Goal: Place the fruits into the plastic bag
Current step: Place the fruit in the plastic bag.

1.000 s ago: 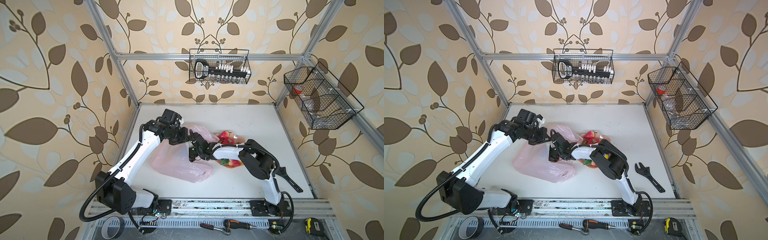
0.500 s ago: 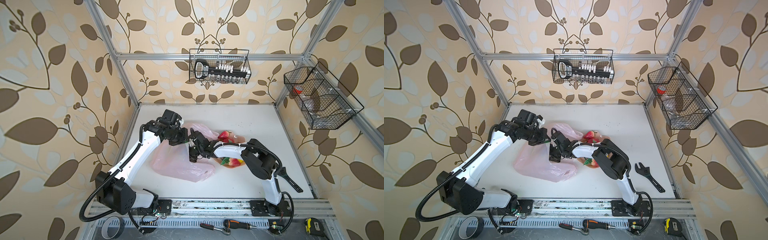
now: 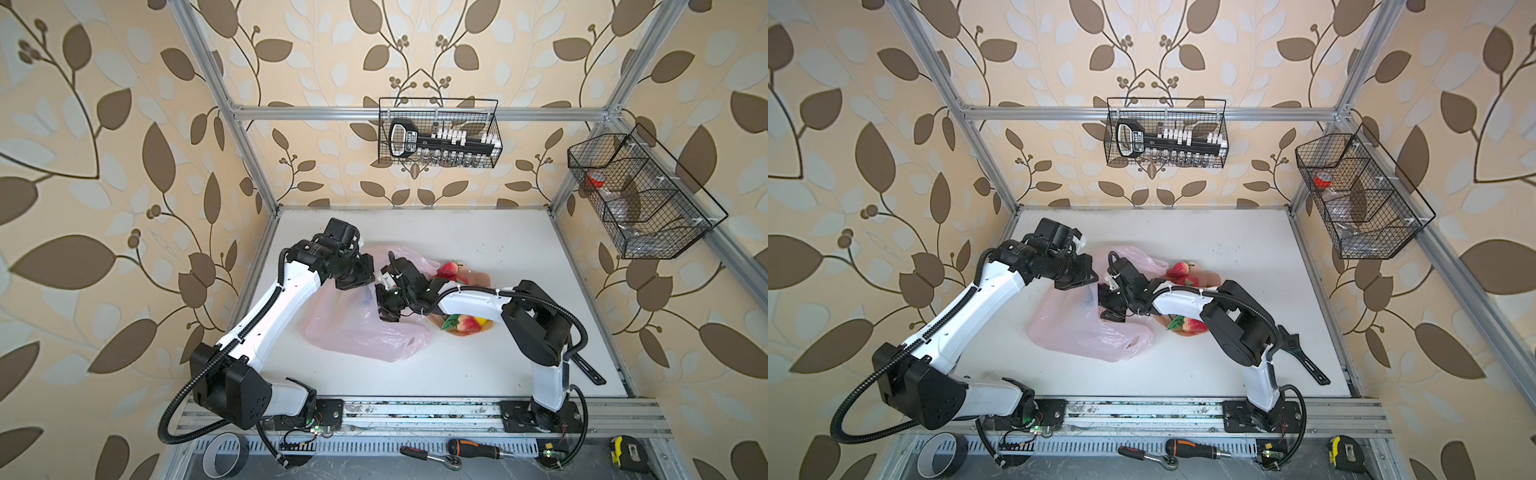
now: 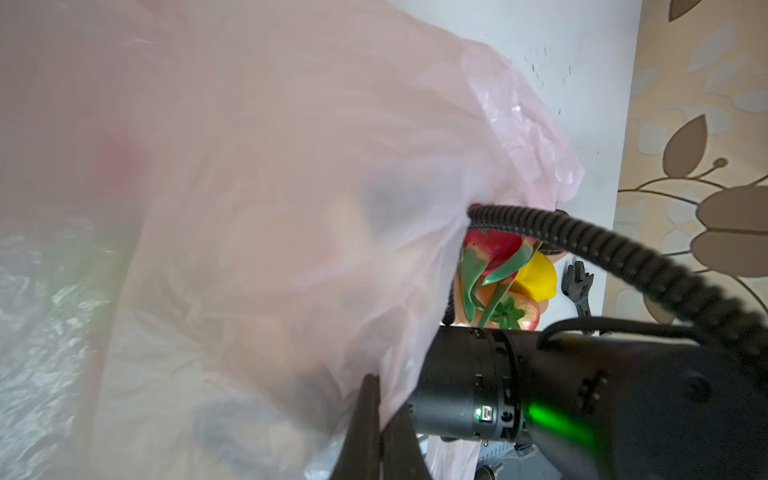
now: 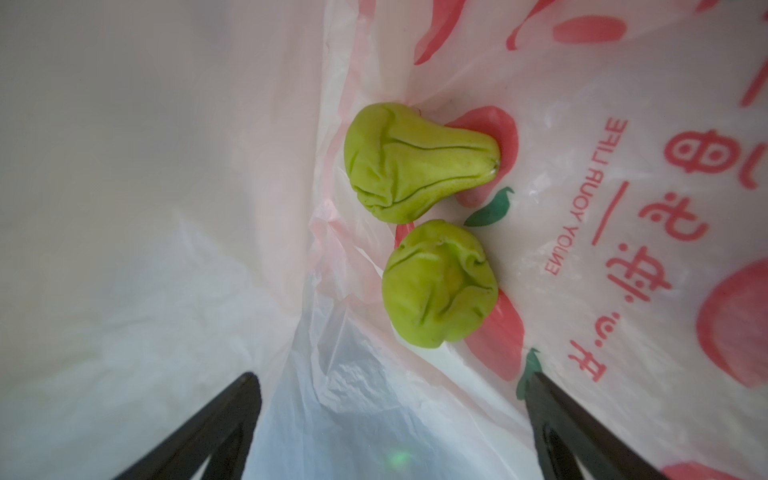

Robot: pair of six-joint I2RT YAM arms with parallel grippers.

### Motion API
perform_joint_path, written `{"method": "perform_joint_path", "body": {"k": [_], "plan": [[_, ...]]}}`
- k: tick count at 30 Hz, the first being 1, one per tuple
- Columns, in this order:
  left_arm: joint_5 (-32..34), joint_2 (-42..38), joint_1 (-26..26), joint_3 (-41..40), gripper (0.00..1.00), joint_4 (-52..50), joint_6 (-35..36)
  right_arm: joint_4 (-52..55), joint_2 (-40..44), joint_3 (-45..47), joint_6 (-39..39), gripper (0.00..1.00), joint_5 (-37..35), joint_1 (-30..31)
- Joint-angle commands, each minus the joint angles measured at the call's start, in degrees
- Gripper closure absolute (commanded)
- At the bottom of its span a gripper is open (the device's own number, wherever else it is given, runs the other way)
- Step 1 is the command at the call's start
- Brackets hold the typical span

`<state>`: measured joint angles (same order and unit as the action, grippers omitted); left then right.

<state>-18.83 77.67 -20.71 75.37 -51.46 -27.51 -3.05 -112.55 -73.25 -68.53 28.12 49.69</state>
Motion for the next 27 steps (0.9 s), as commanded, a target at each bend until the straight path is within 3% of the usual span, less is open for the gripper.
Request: {"method": "perform_joint_path", "body": {"k": [1,27], "plan": [[1.83,-1.12,-0.52,2.15,1.0,-1.18,-0.52,1.06,3.22,1.8,-0.19,0.0,0.37,-0.36],[2.38,-0.61,-0.47,1.4,1.0,-0.83,0.26,6.4,17.71,13.22,3.61,0.0,-5.97,-1.26]]}}
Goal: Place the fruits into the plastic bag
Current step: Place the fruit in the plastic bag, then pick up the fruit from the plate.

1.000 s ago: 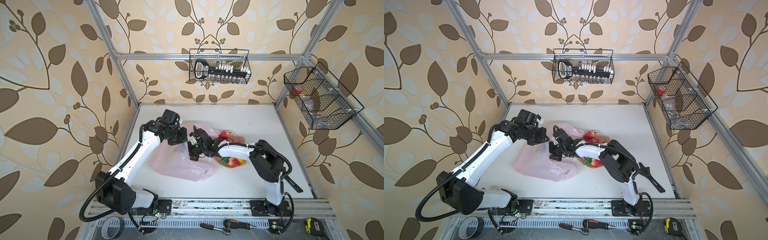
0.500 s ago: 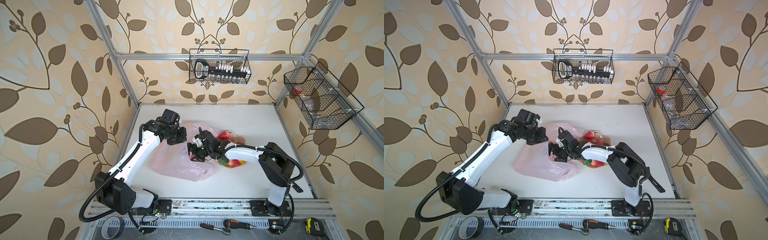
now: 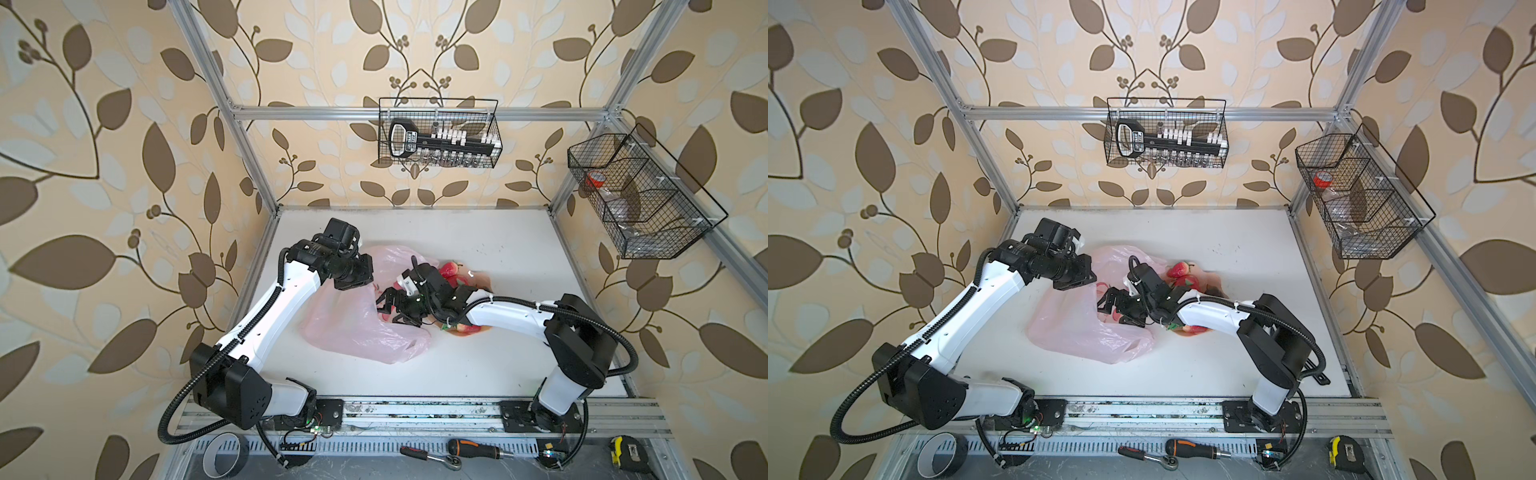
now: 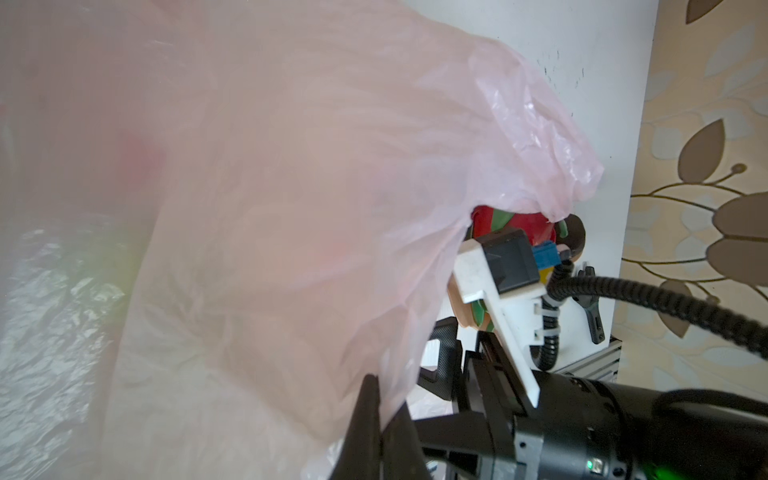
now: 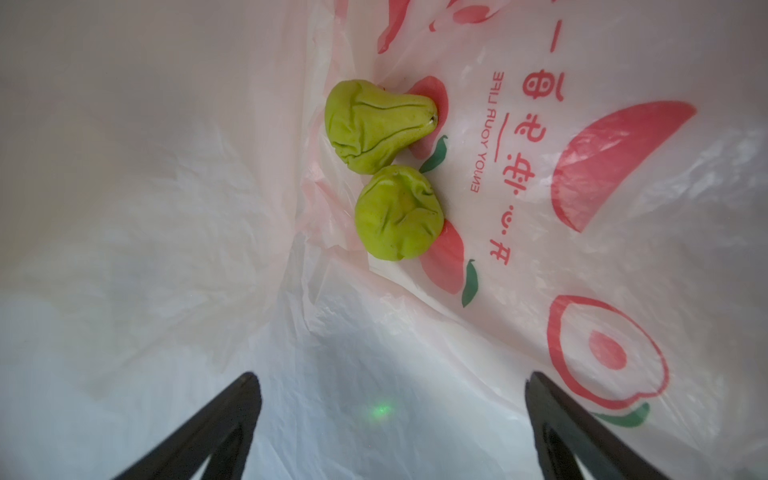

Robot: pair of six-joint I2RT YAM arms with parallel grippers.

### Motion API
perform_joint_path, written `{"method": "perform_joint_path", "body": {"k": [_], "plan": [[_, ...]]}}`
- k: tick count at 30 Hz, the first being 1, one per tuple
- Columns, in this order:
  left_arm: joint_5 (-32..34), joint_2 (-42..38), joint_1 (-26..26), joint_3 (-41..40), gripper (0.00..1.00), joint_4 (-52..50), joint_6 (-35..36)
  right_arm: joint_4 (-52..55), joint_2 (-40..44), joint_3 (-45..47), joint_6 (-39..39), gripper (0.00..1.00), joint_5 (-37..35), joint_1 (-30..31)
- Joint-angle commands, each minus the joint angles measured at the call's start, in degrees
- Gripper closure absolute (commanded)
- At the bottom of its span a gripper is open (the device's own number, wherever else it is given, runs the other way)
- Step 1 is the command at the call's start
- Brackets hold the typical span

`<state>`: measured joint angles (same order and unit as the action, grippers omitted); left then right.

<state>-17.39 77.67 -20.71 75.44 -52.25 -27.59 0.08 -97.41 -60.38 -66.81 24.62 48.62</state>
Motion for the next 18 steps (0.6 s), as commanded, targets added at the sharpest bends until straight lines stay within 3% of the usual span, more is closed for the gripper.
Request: {"method": "perform_joint_path", "body": {"k": [1,18], "plan": [[0.89,-0.6,-0.48,1.37,1.0,-0.05,0.34,4.69,3.41,0.23,2.85,0.0,-3.03,-0.19],[0.18,-1.01,-0.48,1.12,1.0,-0.31,1.08,25.92,19.46,-0.26,19.85,0.0,-14.8,-1.86]]}}
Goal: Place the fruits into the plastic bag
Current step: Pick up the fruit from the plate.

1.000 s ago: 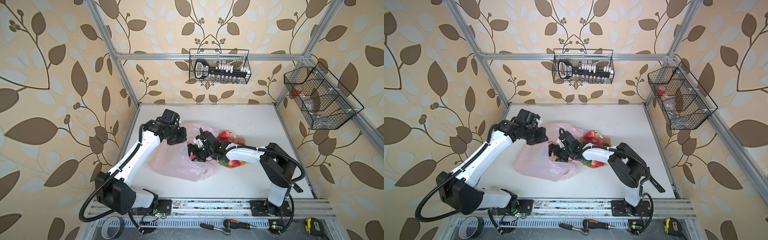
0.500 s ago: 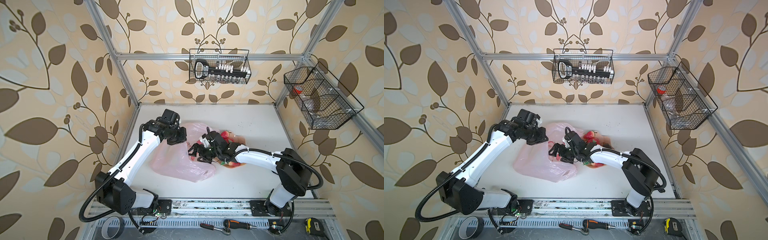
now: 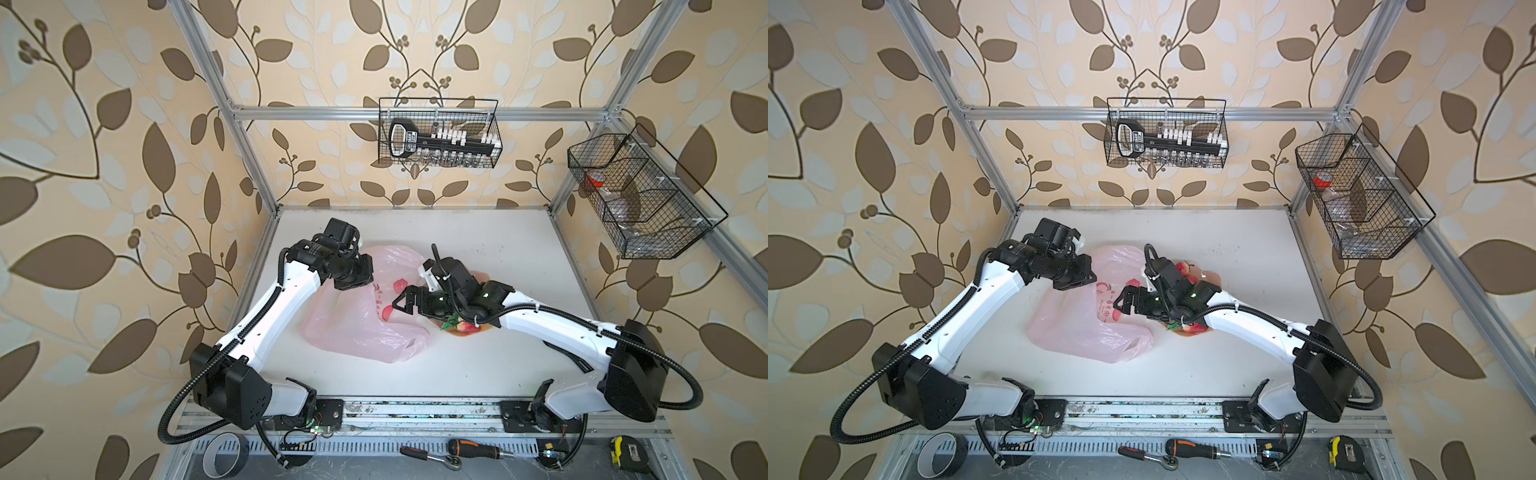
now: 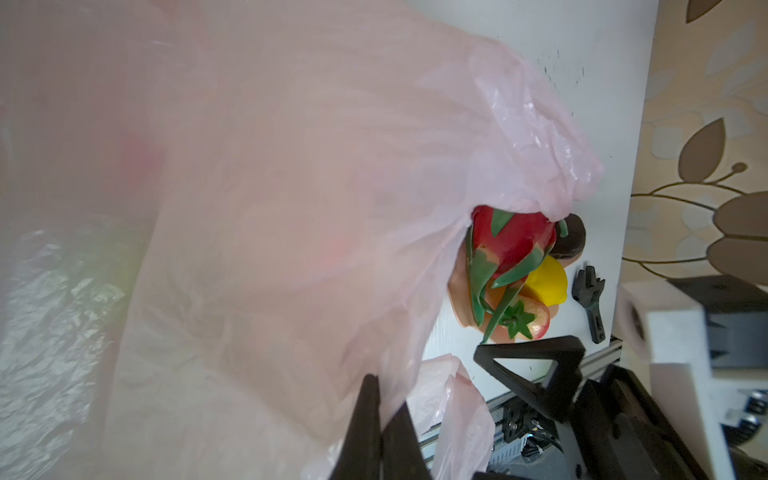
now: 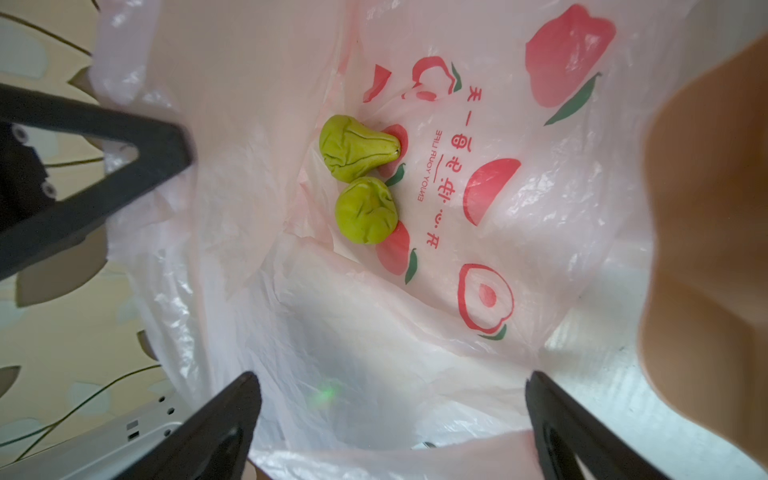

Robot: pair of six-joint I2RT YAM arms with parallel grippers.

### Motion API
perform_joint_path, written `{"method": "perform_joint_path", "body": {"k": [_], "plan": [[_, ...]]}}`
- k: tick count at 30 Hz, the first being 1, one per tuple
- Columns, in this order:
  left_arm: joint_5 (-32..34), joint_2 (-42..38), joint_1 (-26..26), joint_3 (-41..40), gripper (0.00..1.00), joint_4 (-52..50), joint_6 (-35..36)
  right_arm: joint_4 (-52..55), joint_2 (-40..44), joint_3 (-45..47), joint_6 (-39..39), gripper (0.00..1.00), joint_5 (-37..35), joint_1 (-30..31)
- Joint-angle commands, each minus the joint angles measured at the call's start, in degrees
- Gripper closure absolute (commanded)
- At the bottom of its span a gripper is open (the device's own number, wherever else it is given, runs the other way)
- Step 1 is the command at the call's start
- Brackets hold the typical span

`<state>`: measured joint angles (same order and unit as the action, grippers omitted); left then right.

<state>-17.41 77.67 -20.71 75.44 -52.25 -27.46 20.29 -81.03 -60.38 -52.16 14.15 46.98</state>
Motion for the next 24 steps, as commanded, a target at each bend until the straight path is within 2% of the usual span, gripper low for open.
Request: {"method": "perform_joint_path", "body": {"k": [1,8,14,19,24], "plan": [[0.18,-0.94,-0.47,1.16,1.0,-0.31,0.92,7.6,4.32,-0.39,6.93,0.0,-5.23,-0.39],[-0.22,-1.15,-0.47,1.37,1.0,-0.13,1.28,19.79,11.16,-0.63,17.94,0.0,-10.86,-1.77],[-0.54,-1.25,-0.49,1.36,1.0,0.38,1.54,29.83,13.71,-1.52,26.15,0.0,-17.5,-2.01],[-0.61,-1.16,-0.51,1.25,1.0,0.48,1.58,36.03,13.39,-1.42,28.9,0.0,-23.38,-2.19],[-0.65,-1.09,-0.47,1.33,1.0,0.48,1.54,37.84,12.77,-0.89,30.35,0.0,-26.48,-2.57]]}}
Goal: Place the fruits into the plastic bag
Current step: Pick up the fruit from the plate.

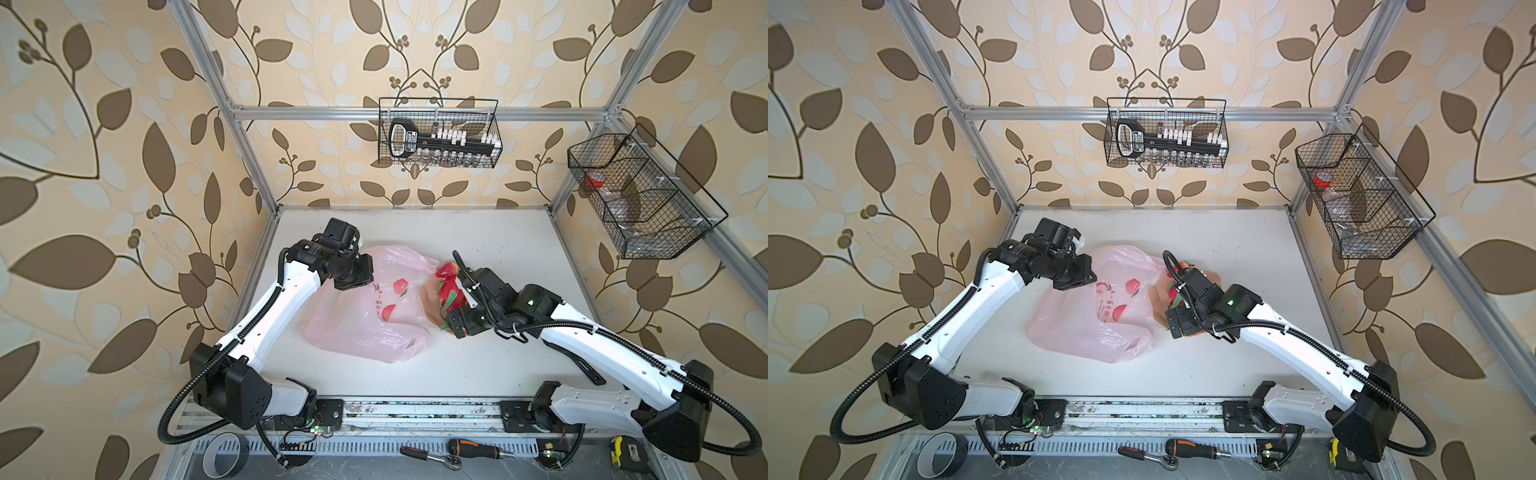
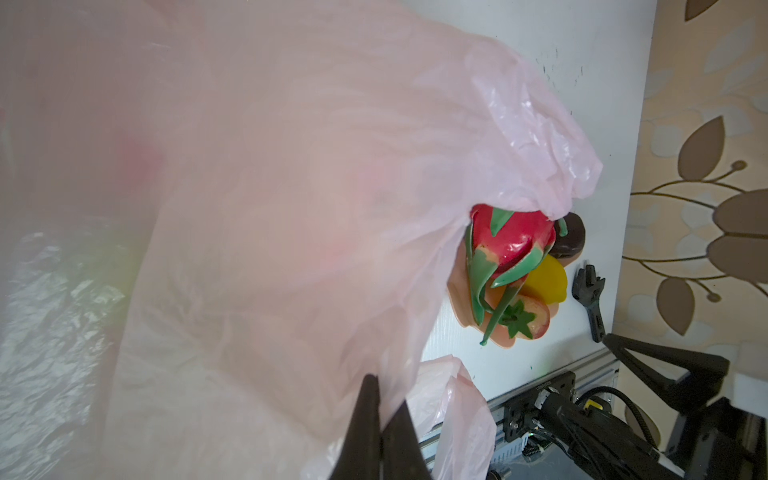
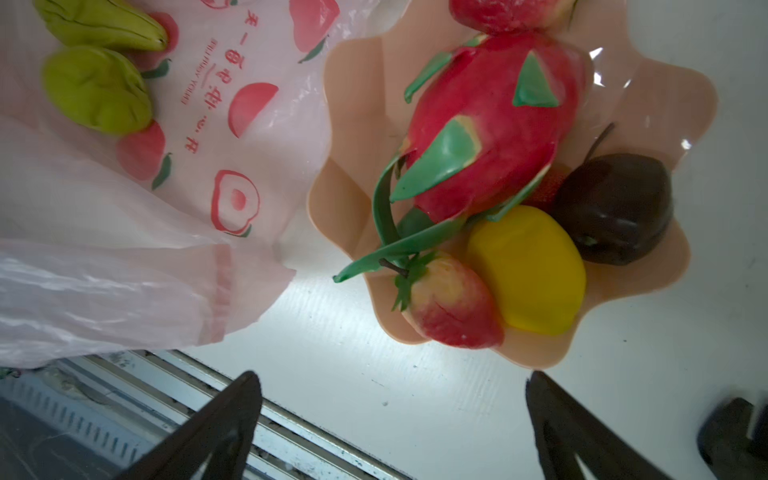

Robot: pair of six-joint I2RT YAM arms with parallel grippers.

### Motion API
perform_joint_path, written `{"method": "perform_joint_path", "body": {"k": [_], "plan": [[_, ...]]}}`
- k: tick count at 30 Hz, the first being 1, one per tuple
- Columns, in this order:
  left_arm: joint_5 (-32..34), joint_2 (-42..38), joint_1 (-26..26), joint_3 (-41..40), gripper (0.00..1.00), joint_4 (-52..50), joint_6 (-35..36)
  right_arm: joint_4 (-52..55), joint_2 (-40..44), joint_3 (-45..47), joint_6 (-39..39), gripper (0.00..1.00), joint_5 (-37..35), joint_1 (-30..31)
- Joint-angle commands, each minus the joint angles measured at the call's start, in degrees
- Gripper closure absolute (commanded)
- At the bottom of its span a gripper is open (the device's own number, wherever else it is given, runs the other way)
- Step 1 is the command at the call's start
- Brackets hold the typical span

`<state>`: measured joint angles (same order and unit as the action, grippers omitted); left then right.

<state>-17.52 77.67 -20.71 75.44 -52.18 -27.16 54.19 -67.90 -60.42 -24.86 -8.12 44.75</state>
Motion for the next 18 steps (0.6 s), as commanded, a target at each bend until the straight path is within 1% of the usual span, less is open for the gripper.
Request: {"method": "perform_joint_path", "body": {"k": [1,11,18], "plan": [[-0.5,-1.04,-0.47,1.38,1.0,0.42,1.23,3.99,-0.68,-0.67,3.3,0.0,-4.51,-0.54],[-0.41,-1.14,-0.47,1.4,1.0,0.34,1.19,0.15,-2.86,1.75,6.2,0.06,0.22,-4.53],[-0.32,-1.25,-0.47,1.22,1.0,0.33,1.19,-2.23,-5.02,3.36,6.76,0.11,3.02,-4.94]]}}
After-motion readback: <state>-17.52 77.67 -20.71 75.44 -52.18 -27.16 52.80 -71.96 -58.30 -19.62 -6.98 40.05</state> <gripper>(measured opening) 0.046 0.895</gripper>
